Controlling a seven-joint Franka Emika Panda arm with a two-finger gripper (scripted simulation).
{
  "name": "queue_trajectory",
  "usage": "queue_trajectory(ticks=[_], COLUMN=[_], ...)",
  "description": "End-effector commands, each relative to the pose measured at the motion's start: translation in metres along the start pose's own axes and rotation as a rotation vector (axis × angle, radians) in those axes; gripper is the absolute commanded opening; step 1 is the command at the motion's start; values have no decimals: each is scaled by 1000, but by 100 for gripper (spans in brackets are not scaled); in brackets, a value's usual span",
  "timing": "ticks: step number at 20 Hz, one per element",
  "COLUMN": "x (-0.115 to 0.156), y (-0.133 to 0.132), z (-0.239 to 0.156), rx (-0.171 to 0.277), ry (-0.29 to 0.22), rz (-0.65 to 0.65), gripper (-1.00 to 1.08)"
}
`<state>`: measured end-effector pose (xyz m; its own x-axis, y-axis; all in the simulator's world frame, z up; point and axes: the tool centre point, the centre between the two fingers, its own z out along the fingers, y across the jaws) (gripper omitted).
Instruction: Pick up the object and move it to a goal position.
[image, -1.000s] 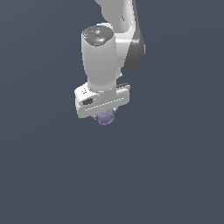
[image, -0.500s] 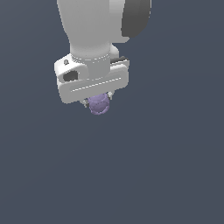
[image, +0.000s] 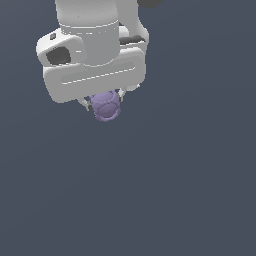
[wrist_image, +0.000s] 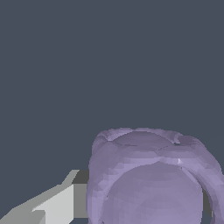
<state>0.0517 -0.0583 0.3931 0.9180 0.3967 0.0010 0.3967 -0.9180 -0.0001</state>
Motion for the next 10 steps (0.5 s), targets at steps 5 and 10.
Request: queue_trajectory(ticks=[5,10], x=[3,4], y=[5,6], z=[-16,-19], rx=[0,0], ry=[-1,-1], rz=[0,0], gripper=[-100,-100])
